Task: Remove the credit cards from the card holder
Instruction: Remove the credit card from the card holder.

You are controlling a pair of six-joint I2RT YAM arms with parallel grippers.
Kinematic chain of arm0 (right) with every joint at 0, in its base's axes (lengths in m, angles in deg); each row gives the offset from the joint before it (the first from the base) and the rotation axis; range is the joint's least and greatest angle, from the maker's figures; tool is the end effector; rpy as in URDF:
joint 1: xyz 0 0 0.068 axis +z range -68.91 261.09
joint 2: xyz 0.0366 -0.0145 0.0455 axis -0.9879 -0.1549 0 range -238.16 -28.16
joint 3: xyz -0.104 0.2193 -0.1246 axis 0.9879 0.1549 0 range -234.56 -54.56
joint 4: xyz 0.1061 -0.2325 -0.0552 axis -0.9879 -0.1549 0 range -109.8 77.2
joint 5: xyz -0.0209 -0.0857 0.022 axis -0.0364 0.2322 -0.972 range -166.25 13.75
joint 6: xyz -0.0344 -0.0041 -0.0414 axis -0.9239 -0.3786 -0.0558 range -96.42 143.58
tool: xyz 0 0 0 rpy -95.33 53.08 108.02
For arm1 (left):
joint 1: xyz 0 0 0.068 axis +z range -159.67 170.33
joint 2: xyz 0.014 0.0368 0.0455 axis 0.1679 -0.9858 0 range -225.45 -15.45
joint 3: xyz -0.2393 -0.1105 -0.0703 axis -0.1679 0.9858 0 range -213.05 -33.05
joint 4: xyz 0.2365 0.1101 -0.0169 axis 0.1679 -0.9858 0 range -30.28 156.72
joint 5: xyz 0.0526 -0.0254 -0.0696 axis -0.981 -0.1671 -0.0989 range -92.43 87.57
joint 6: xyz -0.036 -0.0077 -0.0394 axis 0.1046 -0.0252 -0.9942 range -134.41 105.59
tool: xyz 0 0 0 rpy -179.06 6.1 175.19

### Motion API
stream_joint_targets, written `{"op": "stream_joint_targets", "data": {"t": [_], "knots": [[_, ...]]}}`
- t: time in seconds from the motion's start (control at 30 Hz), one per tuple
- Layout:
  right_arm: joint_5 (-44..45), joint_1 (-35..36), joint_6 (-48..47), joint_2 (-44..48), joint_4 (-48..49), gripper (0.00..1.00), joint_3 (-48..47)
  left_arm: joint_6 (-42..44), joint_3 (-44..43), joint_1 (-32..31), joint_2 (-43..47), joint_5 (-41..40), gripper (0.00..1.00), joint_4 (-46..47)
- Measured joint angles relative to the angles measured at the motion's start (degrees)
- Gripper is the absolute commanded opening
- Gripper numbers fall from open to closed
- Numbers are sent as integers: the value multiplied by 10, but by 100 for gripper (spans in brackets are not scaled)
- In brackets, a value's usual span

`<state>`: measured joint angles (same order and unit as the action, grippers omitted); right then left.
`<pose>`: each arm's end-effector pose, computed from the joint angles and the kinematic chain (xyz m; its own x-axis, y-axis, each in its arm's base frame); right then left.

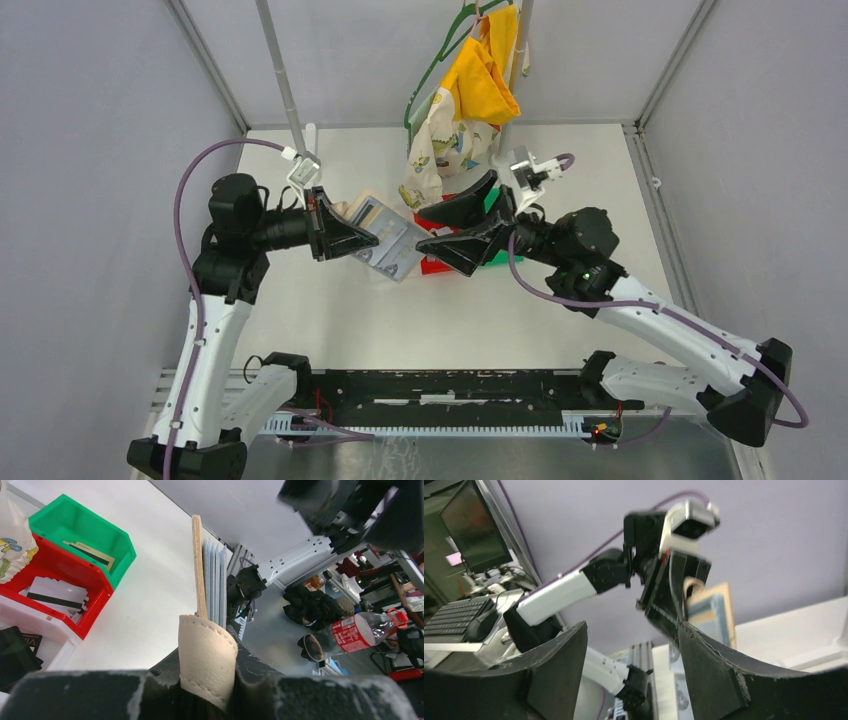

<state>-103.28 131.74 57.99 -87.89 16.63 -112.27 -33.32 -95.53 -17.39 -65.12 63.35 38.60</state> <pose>0.1318 0.1864 0.4415 -0.2929 0.4368 -0.8506 -0.9443 0.0074 0.3290 0.1543 -0.0536 0.4042 -0.5480 -0.0599 -0.8343 0.7919 0.2841 -0.5405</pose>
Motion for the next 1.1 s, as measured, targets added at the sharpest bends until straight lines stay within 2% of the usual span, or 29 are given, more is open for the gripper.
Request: {"op": "stream_joint_targets", "data": {"t": [0.3,0.67,0.8,0.97,1.1], "knots": [[-45,0,138,-89,93,68,103,-88,1,0,-27,3,2,53],[-52,0,214,-128,206,61,106,-139,-3,0,-30,20,3,91],[-52,0,235,-144,234,54,106,-143,-3,3,-30,24,6,97],[-46,1,262,-168,275,48,95,-145,-3,3,-26,35,17,99],[-36,2,275,-186,300,48,82,-145,-3,3,-26,37,14,98]]}}
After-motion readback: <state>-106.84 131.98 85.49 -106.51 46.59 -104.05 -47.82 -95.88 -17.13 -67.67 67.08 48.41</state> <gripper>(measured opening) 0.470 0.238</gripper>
